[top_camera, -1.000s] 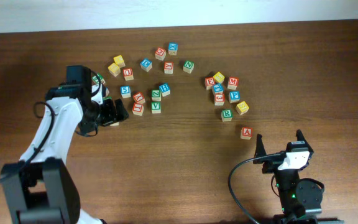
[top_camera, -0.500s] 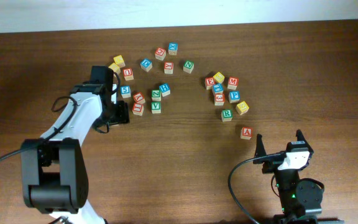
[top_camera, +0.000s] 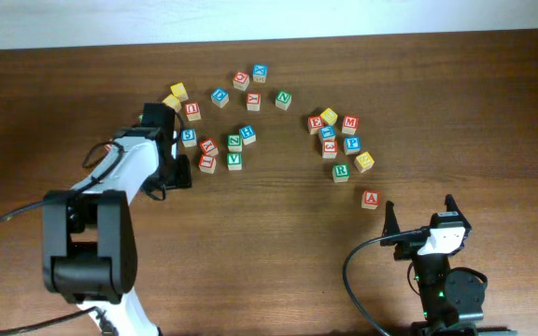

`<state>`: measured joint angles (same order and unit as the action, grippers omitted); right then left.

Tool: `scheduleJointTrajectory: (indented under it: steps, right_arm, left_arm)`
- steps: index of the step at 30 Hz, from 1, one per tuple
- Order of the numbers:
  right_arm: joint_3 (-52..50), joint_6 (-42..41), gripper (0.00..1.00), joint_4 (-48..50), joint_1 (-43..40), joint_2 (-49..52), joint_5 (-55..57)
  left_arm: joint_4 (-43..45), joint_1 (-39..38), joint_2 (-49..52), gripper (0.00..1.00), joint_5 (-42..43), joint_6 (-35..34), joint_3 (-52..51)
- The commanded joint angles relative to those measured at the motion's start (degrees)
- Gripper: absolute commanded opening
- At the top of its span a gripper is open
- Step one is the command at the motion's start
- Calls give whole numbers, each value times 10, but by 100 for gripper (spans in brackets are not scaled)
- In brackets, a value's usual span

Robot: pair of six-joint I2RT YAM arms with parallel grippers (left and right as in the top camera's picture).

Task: Spell out CVPR
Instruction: 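Reach left gripper over the yellow C block, then lower left gripper and grasp the yellow C block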

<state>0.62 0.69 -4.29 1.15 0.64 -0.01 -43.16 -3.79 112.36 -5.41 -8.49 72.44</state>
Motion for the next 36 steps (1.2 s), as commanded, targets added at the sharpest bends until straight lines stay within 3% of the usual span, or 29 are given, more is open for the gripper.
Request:
scheduleJointTrajectory:
  steps: [1, 4, 7, 16, 27, 28, 29, 31, 36]
  right_arm:
    - [-3, 3, 98, -4, -4, -4, 3]
    - [-3, 3, 99, -4, -4, -4, 3]
    - [-3, 3, 98, -4, -4, -4, 3]
    - [-3, 3, 98, -4, -4, -4, 3]
    - [-3, 3, 98, -4, -4, -4, 3]
    - [-3, 3, 98, -4, -4, -4, 3]
    - [-3, 3, 98, -4, -4, -4, 3]
    - [-3, 3, 98, -4, -4, -4, 3]
    - [-3, 3, 98, -4, -4, -4, 3]
  left_arm:
    - [4, 2, 10, 58, -9, 5, 7]
    - [15, 2, 10, 49, -9, 4, 7]
    - [18, 2, 10, 48, -9, 4, 11]
    - [12, 2, 10, 29, -9, 4, 18]
    - [-28, 2, -57, 31, -9, 4, 53]
    - [-31, 2, -59, 35, -9, 4, 53]
    - [-37, 2, -59, 55, -9, 4, 53]
    - [-39, 2, -48, 61, -9, 4, 45]
    - [-30, 2, -13, 57, 3, 4, 28]
